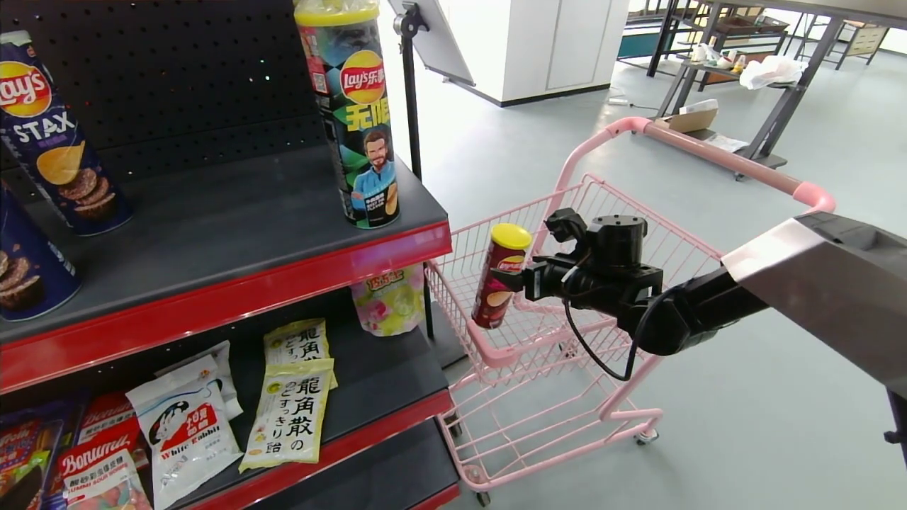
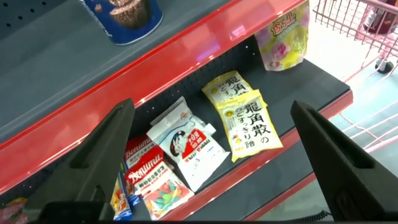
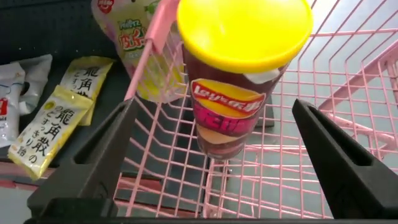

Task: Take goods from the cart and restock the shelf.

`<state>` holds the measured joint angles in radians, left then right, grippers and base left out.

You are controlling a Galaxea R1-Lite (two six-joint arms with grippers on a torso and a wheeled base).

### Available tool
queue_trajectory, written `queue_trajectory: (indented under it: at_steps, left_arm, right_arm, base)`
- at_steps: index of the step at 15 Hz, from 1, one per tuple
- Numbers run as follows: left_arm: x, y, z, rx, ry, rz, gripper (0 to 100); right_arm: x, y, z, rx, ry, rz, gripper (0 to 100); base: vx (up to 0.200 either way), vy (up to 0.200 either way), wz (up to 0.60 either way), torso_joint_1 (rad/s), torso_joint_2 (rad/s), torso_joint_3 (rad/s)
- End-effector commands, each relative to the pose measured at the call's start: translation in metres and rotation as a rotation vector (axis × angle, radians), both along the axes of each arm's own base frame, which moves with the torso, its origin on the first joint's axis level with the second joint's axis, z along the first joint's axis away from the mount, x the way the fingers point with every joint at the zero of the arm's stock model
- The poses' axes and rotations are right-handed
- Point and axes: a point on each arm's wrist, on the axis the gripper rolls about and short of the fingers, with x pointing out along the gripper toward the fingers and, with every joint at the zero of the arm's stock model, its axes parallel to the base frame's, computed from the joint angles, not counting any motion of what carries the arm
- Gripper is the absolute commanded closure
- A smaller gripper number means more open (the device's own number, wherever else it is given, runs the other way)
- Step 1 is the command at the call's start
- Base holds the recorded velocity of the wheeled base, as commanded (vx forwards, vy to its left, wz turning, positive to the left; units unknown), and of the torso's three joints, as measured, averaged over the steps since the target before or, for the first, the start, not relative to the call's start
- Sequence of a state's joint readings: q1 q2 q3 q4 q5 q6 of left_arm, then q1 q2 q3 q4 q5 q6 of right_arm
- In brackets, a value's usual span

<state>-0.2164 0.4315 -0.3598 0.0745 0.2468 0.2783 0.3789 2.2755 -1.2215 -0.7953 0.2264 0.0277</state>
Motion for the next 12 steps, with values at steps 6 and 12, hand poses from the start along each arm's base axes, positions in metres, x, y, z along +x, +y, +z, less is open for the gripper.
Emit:
queue_trajectory:
  at_steps: [6,12]
  left_arm:
    - [0.000,0.000,-0.002,0.001,0.007,0.000,0]
    - [0.000,0.000,-0.002,0.002,0.007,0.000,0]
  right_arm:
    - [0.042,0.013,-0.025,0.014,-0.044,-0.032,0]
    - [0.054,0.019,-0.030,0.017,-0.048,-0.029,100]
  base:
    - [0.000,0.000,0.00,0.000,0.00,0.000]
    - [0.000,0.000,0.00,0.000,0.00,0.000]
